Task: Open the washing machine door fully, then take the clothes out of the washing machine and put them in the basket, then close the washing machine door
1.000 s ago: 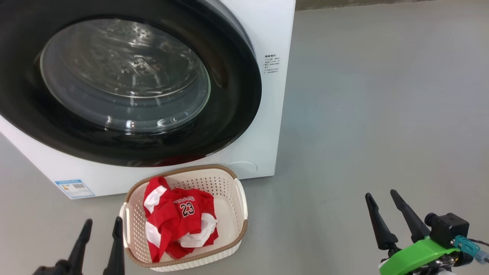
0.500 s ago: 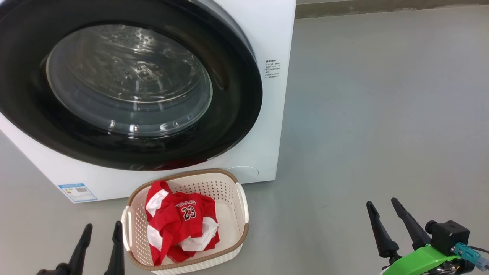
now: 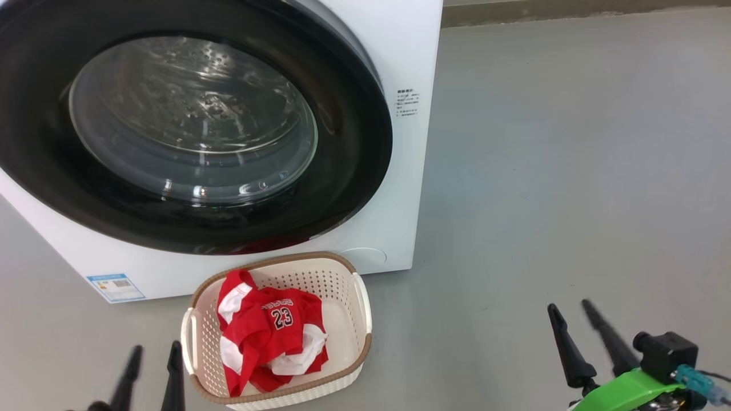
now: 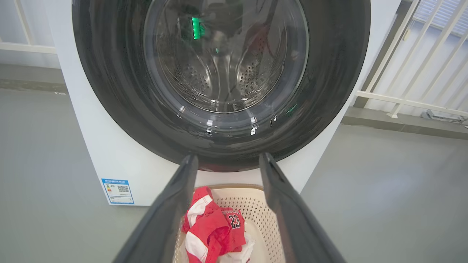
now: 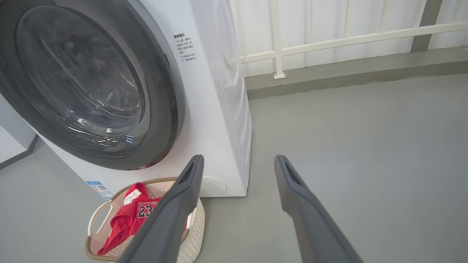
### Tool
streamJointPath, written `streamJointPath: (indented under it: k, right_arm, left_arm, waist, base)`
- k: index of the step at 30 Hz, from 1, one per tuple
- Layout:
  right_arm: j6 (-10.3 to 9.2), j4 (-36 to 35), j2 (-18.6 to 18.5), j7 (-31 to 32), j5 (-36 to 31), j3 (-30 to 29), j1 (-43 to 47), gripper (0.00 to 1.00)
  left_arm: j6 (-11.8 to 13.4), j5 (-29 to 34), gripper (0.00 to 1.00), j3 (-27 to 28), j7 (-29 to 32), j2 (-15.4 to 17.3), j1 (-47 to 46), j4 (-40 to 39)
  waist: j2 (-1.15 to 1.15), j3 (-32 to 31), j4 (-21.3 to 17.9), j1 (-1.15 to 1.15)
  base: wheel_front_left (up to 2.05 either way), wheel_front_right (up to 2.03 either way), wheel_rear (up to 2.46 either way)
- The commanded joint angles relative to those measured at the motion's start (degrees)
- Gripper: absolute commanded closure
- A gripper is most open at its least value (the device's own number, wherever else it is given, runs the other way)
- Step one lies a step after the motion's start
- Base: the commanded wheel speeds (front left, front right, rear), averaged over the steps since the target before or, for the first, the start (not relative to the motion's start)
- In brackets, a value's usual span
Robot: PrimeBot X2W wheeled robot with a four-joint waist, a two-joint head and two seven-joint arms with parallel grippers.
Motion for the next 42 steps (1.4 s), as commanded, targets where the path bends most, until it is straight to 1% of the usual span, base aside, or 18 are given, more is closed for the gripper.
streamJointPath:
  k: [1,8,11,14,15,17,18,42]
  right_arm:
    - [0.0,0.2,0.1,0.0,0.0,0.0,0.0,1.0]
    - [0.0,5.1,2.0,0.1,0.1,0.5,0.1,1.0]
    - [0.0,4.9,2.1,0.5,1.8,0.2,0.0,1.0]
    - [-0.01,4.6,2.3,1.0,3.5,0.0,0.0,1.0]
    - [-0.01,4.6,2.3,1.2,4.1,-0.1,0.0,1.0]
    - [-0.01,4.4,2.4,1.7,5.8,-0.4,0.0,1.0]
    - [-0.01,4.4,2.5,1.8,6.4,-0.4,-0.1,1.0]
    - [-0.04,2.9,3.5,5.6,19.3,-2.4,-0.7,1.0]
  left_arm:
    - [0.0,0.0,1.0,0.0,0.0,-0.1,0.0,0.2]
    - [0.0,-0.2,1.0,-1.1,0.5,-2.4,0.5,4.8]
    - [0.0,-2.0,1.0,-0.9,0.9,-2.3,0.3,4.7]
    - [0.0,-3.8,1.0,-0.8,1.4,-2.3,0.1,4.7]
    - [0.0,-4.4,1.0,-0.7,1.6,-2.3,0.0,4.7]
    - [0.0,-6.2,1.0,-0.6,2.0,-2.3,-0.3,4.8]
    - [0.0,-6.8,1.0,-0.5,2.2,-2.3,-0.4,4.8]
    - [0.0,-20.4,1.0,0.9,5.8,-2.2,-2.5,4.9]
  waist:
    - [0.0,0.0,0.0,0.0]
    - [0.0,0.0,0.0,0.0]
    - [0.0,0.0,0.1,0.02]
    - [0.0,-0.2,0.2,0.13]
    - [0.0,-0.2,0.2,0.13]
    - [0.0,-0.2,0.3,0.03]
    - [0.0,-0.2,0.3,0.01]
    - [0.0,-0.5,0.9,0.0]
  base:
    - [0.0,0.0,0.0]
    - [0.0,0.0,0.0]
    - [0.0,0.0,0.0]
    - [0.0,0.0,0.0]
    - [0.0,0.0,0.0]
    - [0.0,0.0,0.0]
    - [0.0,0.0,0.0]
    - [0.0,0.0,0.0]
